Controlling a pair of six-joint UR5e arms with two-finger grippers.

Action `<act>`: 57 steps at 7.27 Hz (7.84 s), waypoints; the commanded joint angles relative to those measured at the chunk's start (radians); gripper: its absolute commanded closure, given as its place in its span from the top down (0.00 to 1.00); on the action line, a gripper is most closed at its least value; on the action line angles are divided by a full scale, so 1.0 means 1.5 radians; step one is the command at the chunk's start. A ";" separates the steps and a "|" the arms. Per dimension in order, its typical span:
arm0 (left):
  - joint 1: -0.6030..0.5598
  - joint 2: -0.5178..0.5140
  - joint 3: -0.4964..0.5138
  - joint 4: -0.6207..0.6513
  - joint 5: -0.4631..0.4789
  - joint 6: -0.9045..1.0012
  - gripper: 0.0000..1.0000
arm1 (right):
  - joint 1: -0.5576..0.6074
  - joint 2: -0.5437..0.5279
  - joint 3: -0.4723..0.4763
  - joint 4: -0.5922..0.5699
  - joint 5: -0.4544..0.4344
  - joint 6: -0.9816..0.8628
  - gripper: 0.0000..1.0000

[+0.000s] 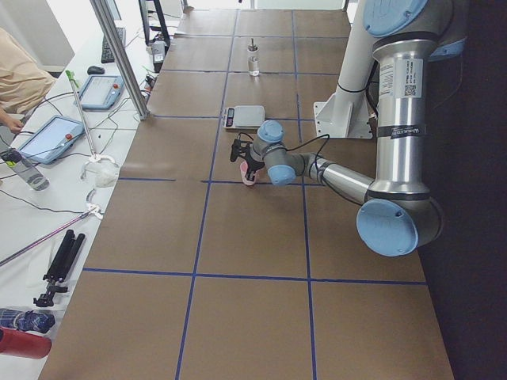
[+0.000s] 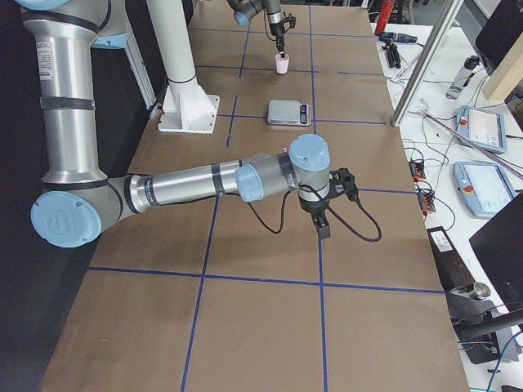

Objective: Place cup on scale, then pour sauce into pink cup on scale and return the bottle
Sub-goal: 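Reach the left gripper to the pink cup and grasp its rim, then carry the pink cup with the left gripper onto the scale, then release the cup and withdraw the left arm while the right arm reaches, then grasp the glass sauce bottle with the right gripper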

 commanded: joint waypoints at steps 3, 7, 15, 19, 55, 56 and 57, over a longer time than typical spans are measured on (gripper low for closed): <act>-0.002 -0.137 -0.103 0.286 -0.004 0.001 0.00 | 0.000 -0.001 0.001 0.000 0.000 0.000 1.00; 0.088 -0.535 0.096 0.483 0.023 -0.152 0.00 | 0.000 -0.001 0.002 0.000 0.000 0.000 1.00; 0.102 -0.535 0.156 0.414 0.048 -0.169 0.35 | 0.000 0.001 0.002 0.000 0.000 0.000 1.00; 0.059 -0.493 0.058 0.449 0.043 -0.040 1.00 | 0.000 0.008 0.007 0.000 0.000 0.004 1.00; -0.502 -0.043 0.041 0.459 -0.198 0.664 1.00 | -0.868 -0.061 -0.042 0.584 -1.227 0.769 1.00; -0.502 -0.044 0.041 0.459 -0.198 0.664 1.00 | -0.868 -0.060 -0.047 0.584 -1.233 0.769 0.95; -0.502 -0.044 0.041 0.458 -0.198 0.664 1.00 | -0.868 -0.059 -0.048 0.586 -1.237 0.771 0.64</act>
